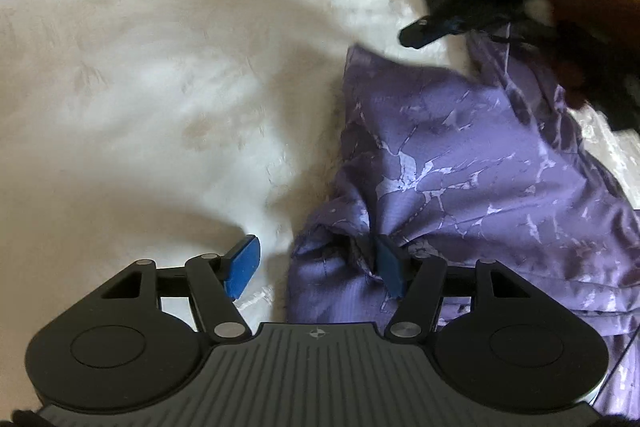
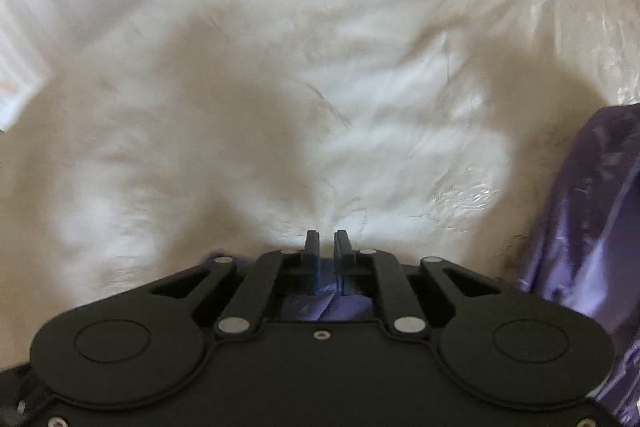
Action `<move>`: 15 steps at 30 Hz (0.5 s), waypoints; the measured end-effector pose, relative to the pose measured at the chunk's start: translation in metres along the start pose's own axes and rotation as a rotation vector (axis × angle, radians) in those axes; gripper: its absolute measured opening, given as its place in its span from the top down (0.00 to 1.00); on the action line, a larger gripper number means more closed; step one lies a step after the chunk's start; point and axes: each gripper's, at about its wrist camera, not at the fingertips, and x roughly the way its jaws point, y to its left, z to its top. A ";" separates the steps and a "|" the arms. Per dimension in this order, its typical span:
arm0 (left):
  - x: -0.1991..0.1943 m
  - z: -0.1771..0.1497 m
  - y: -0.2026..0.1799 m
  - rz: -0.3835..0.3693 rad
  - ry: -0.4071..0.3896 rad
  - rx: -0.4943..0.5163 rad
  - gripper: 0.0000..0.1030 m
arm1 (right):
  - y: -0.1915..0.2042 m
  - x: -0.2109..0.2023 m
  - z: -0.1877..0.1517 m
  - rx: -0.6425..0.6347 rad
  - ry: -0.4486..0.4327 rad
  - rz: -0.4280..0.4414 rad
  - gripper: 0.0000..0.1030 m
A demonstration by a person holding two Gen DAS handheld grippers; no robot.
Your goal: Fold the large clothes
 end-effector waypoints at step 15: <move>0.019 -0.003 0.026 -0.027 0.016 -0.137 0.31 | 0.038 -0.062 -0.078 -0.122 -0.088 0.222 0.64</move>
